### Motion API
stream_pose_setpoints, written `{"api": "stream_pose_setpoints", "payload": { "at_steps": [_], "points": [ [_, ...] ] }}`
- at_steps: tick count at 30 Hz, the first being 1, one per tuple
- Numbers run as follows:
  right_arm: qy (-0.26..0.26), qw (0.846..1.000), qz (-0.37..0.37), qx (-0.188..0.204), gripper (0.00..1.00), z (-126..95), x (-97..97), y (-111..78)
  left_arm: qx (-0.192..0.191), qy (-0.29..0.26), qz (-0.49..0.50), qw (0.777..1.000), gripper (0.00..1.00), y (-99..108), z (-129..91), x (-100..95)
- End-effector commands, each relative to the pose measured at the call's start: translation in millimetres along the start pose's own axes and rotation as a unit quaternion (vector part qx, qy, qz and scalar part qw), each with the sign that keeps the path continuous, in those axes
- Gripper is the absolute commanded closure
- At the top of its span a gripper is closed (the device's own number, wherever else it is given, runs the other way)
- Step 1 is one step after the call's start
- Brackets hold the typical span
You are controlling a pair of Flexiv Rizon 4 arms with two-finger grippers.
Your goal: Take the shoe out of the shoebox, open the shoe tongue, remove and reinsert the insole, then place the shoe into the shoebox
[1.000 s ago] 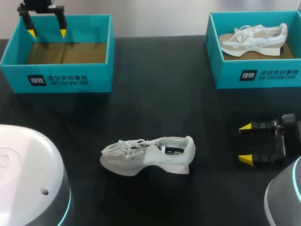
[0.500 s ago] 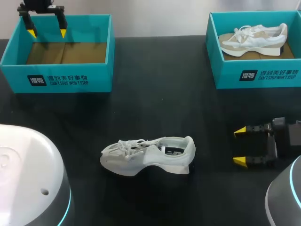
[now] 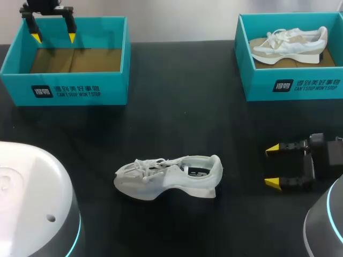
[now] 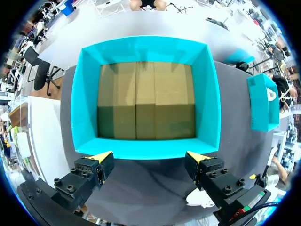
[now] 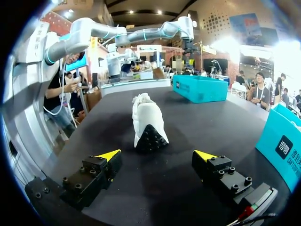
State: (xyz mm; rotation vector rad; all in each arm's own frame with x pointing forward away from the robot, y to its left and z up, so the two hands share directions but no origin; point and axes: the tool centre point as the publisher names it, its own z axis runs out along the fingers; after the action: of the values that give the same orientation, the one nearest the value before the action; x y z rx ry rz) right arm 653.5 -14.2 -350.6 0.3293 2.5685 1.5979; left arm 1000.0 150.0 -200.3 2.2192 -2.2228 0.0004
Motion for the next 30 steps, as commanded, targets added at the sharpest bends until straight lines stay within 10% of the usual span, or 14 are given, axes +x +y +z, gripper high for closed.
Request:
{"api": "stream_pose_setpoints", "payload": {
  "at_steps": [1, 30],
  "points": [
    [-0.003, 1.000, -0.002, -0.004, 0.00, 17.3, -1.9, -6.1, 0.000, 0.000, 0.000, 1.000, 0.00, 0.0, -0.2, 0.0],
    [-0.038, 0.999, -0.014, -0.003, 0.00, 67.0, 12.8, 6.2, 0.000, 0.000, 0.000, 1.000, 0.00, 0.0, -0.2, 0.0]
  ]
}}
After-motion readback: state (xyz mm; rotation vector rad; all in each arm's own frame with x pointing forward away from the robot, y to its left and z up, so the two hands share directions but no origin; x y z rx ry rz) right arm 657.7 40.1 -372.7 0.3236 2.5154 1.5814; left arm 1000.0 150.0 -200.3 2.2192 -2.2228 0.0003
